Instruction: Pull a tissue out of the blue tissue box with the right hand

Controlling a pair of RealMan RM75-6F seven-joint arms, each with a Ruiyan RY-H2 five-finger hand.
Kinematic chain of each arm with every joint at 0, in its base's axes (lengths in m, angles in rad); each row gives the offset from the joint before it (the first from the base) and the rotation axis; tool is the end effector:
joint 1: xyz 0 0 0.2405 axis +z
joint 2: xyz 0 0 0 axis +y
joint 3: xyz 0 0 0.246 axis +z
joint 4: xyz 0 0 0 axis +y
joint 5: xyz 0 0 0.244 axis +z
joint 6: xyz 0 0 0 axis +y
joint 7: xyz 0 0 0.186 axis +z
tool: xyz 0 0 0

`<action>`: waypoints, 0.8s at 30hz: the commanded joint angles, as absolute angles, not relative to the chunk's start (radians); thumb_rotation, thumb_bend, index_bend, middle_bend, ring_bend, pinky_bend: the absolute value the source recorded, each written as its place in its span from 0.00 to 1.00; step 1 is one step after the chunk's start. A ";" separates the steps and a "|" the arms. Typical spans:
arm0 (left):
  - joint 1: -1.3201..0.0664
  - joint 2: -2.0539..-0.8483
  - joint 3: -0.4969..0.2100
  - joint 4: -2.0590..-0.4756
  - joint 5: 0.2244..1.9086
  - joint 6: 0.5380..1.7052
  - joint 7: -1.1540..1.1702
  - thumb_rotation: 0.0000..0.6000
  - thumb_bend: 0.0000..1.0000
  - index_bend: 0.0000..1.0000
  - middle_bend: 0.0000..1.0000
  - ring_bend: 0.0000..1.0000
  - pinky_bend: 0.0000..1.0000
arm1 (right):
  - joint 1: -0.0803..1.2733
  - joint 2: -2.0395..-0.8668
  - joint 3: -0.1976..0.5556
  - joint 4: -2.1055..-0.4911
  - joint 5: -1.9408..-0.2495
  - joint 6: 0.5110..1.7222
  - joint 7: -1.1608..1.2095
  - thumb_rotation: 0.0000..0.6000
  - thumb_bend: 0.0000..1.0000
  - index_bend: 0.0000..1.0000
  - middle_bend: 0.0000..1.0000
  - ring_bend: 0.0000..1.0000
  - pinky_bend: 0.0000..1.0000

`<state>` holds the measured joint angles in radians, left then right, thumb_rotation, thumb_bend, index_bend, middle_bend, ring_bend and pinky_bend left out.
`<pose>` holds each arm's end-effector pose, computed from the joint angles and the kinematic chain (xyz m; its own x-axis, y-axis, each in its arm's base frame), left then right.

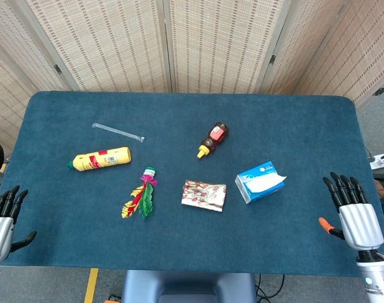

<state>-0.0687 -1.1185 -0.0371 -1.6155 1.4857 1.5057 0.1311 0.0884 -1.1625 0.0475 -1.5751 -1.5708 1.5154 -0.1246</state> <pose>-0.3201 0.2168 0.1255 0.5091 0.0035 0.8607 0.8605 0.0199 -0.5090 -0.3034 -0.2252 0.1127 0.5030 0.0367 0.8635 -0.8600 -0.0774 0.5043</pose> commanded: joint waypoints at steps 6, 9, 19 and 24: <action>-0.067 -1.120 -0.038 -1.616 1.492 1.515 0.129 1.00 0.25 0.00 0.00 0.00 0.13 | 0.093 -1.158 0.046 -1.581 -1.558 1.495 -0.136 1.00 0.10 0.00 0.00 0.00 0.00; -0.066 -1.120 -0.038 -1.616 1.494 1.517 0.128 1.00 0.25 0.00 0.00 0.00 0.13 | 0.094 -1.158 0.046 -1.581 -1.558 1.493 -0.136 1.00 0.10 0.00 0.00 0.00 0.00; -0.070 -1.116 -0.041 -1.619 1.469 1.494 0.128 1.00 0.24 0.00 0.00 0.00 0.13 | 0.153 -1.208 0.072 -1.518 -1.580 1.450 -0.113 1.00 0.13 0.21 0.16 0.00 0.00; -0.069 -1.109 -0.046 -1.619 1.463 1.494 0.103 1.00 0.24 0.00 0.00 0.00 0.13 | 0.229 -1.243 0.104 -1.536 -1.514 1.323 -0.207 1.00 0.14 0.27 0.21 0.00 0.00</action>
<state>-0.0696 -1.1108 -0.0450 -1.6194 1.4646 1.4943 0.1054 0.1878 -1.2195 0.0832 -1.5258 -1.5530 1.3804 -0.1578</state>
